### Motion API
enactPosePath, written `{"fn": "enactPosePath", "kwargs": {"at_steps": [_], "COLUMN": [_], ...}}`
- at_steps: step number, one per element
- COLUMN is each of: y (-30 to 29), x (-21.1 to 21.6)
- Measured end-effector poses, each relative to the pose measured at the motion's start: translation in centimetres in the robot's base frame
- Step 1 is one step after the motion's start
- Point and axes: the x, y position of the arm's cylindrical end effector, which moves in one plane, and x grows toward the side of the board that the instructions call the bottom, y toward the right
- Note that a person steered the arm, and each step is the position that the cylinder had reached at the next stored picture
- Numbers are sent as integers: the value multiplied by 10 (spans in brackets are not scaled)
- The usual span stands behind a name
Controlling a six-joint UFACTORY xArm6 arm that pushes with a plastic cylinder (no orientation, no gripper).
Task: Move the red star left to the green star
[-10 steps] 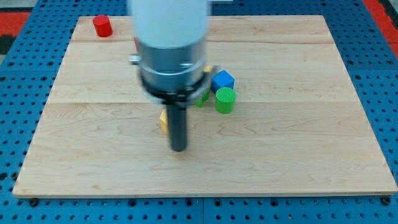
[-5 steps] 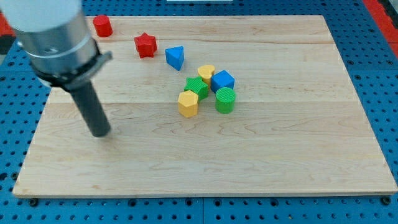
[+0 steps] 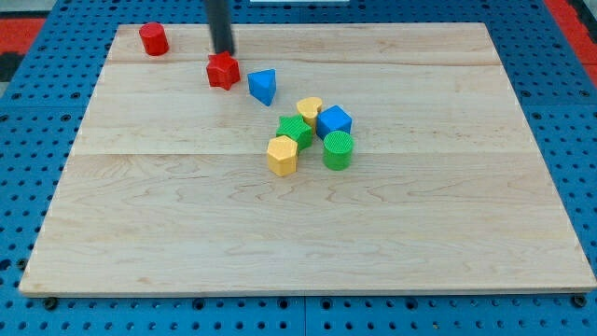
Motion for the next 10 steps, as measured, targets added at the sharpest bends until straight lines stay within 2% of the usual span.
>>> {"fn": "enactPosePath", "kwargs": {"at_steps": [1, 2, 3, 4, 5, 6, 7, 8, 9, 10], "y": [-12, -18, -27, -29, -52, -7, -8, -48, -60, -22], "x": [34, 39, 7, 42, 24, 88, 91, 88, 109, 126]}}
